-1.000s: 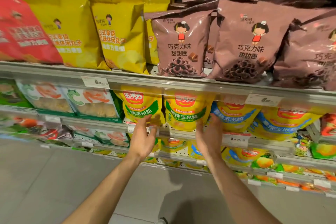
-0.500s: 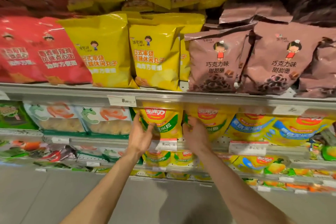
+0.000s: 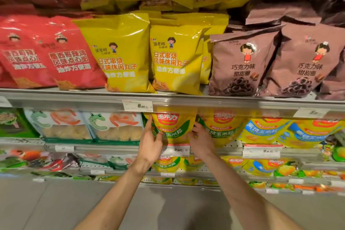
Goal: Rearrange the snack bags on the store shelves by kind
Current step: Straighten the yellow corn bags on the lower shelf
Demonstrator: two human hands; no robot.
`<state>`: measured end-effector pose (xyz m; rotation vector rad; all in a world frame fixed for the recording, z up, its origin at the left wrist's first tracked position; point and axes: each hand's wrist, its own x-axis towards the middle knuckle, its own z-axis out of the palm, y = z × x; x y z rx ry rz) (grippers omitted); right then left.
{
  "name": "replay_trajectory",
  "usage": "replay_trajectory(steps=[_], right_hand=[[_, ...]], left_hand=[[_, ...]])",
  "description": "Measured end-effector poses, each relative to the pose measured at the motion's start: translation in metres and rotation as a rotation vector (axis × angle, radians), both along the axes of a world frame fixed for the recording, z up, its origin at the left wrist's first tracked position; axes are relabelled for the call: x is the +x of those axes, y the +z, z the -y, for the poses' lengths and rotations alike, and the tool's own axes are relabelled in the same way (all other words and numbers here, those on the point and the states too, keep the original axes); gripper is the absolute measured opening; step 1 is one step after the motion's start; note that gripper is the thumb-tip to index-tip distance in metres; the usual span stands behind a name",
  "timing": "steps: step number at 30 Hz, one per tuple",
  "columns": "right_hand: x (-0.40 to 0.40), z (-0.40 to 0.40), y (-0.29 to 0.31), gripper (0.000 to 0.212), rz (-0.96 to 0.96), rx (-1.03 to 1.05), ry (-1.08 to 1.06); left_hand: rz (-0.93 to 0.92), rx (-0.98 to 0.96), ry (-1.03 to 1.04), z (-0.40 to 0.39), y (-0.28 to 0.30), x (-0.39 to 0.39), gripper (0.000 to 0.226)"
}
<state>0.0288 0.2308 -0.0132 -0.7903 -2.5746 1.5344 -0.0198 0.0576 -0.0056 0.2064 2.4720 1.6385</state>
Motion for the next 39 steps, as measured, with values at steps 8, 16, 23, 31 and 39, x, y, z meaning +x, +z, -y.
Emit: replay_trajectory(steps=[8, 16, 23, 31, 39], right_hand=[[0.015, -0.006, 0.009, 0.051, -0.006, 0.089, 0.072], [0.091, -0.035, 0.046, 0.061, -0.094, 0.287, 0.121], [0.158, -0.094, 0.07, 0.046, -0.164, 0.11, 0.046], [0.224, -0.223, 0.107, 0.036, -0.374, 0.148, 0.015], [0.257, -0.35, 0.151, 0.025, -0.499, 0.331, -0.104]], left_hand=[[-0.003, -0.112, -0.015, 0.011, 0.015, 0.006, 0.072], [-0.214, -0.254, -0.19, 0.009, 0.051, 0.057, 0.051], [-0.251, -0.151, -0.229, -0.048, 0.084, 0.12, 0.043], [-0.308, -0.024, -0.116, -0.186, 0.121, 0.184, 0.043], [-0.525, -0.03, -0.168, -0.299, 0.16, 0.211, 0.035]])
